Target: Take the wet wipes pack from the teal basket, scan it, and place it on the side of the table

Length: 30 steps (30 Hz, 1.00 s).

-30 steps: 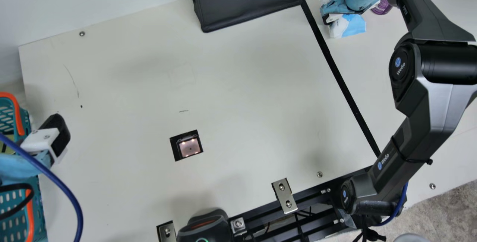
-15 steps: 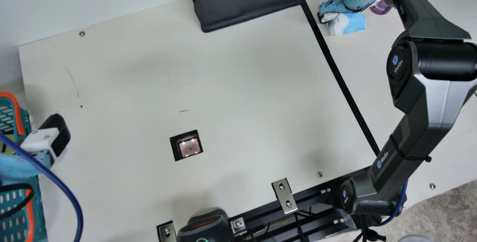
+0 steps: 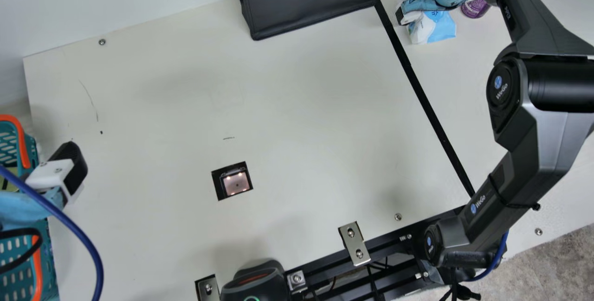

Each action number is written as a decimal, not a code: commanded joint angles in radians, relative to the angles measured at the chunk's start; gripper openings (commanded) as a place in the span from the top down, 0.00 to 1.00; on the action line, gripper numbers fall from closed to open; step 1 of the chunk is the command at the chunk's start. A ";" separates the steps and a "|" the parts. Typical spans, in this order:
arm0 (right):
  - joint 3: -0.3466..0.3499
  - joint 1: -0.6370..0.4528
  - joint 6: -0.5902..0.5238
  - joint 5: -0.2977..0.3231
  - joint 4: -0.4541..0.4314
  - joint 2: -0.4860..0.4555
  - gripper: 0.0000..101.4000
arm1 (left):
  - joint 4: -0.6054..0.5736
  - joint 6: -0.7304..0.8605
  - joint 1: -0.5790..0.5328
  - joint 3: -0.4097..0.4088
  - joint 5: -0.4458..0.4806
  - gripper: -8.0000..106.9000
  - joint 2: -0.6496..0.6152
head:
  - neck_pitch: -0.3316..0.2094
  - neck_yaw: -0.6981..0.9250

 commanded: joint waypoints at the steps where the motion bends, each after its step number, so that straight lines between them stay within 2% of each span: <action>1: 0.013 0.001 -0.002 -0.002 0.002 -0.028 0.06 | 0.000 0.000 0.000 0.000 0.000 0.15 0.000 | -0.029 -0.002; 10: 0.105 0.004 -0.024 -0.008 0.036 -0.186 0.06 | 0.000 0.000 0.000 0.000 0.000 0.15 0.000 | -0.029 -0.002; 22: 0.296 0.030 -0.023 0.006 0.100 -0.475 0.06 | 0.000 0.000 0.000 0.000 0.000 0.15 0.000 | -0.029 -0.002; 23: 0.266 0.029 -0.029 -0.002 0.094 -0.416 0.06 | 0.000 0.000 0.000 0.000 0.000 0.15 0.000 | -0.029 -0.002; 25: 0.297 0.037 -0.018 0.020 0.100 -0.478 0.06 | -0.005 0.004 0.017 -0.006 0.017 0.15 -0.016 | -0.029 0.021; 30: 0.310 0.077 0.021 0.054 0.092 -0.565 0.06 | -0.032 0.024 0.104 -0.035 0.105 0.15 -0.098 | -0.029 0.138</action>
